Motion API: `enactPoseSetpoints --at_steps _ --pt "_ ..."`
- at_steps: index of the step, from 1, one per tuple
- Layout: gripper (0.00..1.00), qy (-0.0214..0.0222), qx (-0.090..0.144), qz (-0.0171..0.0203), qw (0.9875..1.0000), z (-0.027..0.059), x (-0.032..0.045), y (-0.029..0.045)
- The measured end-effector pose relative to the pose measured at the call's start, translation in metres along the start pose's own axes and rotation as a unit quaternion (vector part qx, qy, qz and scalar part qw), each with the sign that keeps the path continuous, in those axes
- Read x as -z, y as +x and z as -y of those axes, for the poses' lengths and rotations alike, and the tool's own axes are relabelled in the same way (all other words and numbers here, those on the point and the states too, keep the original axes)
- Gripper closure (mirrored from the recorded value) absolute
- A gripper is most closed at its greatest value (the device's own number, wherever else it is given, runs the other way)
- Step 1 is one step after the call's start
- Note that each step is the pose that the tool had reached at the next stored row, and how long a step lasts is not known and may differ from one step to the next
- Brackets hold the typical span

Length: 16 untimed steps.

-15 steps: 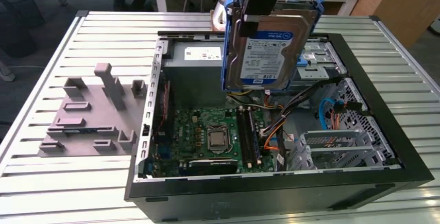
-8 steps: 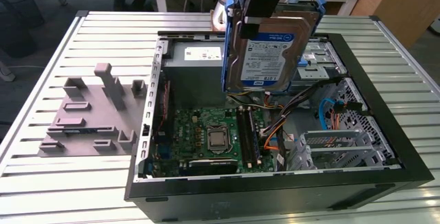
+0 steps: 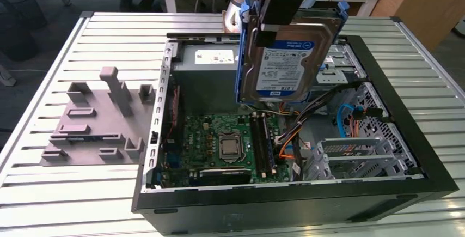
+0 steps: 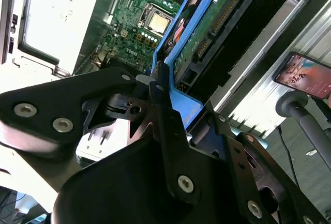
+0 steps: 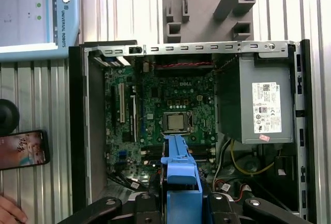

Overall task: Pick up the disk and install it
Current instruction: 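Insert the disk into the insertion slot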

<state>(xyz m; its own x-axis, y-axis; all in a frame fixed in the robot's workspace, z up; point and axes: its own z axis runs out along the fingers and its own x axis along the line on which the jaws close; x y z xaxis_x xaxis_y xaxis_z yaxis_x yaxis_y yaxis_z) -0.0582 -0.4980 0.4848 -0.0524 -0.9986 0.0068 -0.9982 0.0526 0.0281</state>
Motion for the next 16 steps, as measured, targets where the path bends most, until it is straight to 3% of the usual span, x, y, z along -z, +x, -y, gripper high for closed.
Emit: enactPoseSetpoints --at_steps 6,11,16 --pt "0.63 0.0000 0.000 0.0000 1.0000 0.0018 -0.0008 0.0109" --pt "0.63 0.0000 0.001 0.0000 1.0000 0.0128 -0.0017 0.0118" --pt "0.63 0.0000 0.002 0.0003 1.0000 0.0146 -0.0035 0.0154"
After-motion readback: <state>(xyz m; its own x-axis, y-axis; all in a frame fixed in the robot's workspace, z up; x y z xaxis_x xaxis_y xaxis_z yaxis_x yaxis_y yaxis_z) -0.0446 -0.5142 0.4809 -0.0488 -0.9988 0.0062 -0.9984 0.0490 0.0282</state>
